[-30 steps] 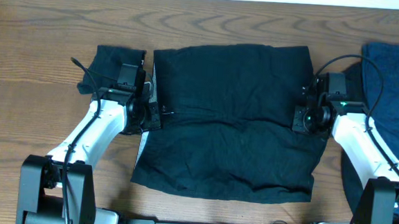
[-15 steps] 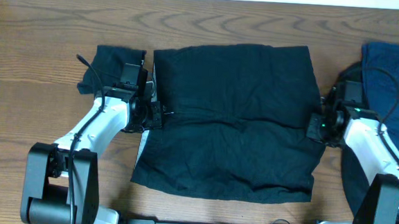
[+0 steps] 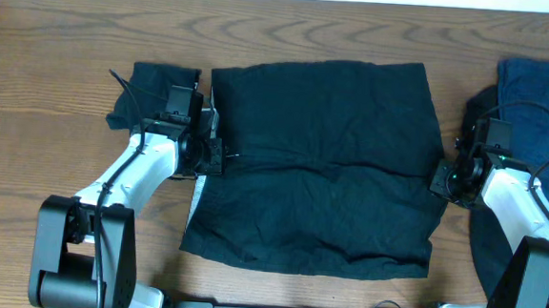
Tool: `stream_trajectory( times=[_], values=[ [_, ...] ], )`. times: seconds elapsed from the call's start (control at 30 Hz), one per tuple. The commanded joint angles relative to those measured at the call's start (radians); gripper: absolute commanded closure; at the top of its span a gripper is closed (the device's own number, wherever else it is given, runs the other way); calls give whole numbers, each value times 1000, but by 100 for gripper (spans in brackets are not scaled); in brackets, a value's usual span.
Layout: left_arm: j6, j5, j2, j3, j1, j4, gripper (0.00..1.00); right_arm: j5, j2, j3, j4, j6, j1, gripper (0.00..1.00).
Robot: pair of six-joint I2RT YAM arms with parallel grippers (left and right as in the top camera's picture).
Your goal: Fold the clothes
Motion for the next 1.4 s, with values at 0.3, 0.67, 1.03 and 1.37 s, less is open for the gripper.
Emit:
stream_trajectory(
  times=[0.3, 0.67, 1.03, 1.37],
  values=[
    [21, -5, 12, -55, -2, -3, 54, -8, 7, -6, 4, 10, -5, 59],
    [20, 82, 12, -56, -2, -17, 54, -8, 7, -6, 5, 10, -5, 59],
    [21, 81, 13, -95, -2, -10, 55, -8, 7, -6, 6, 10, -5, 58],
    [20, 82, 6, -84, -2, 8, 93, -8, 7, -6, 9, 10, -5, 57]
  ],
)
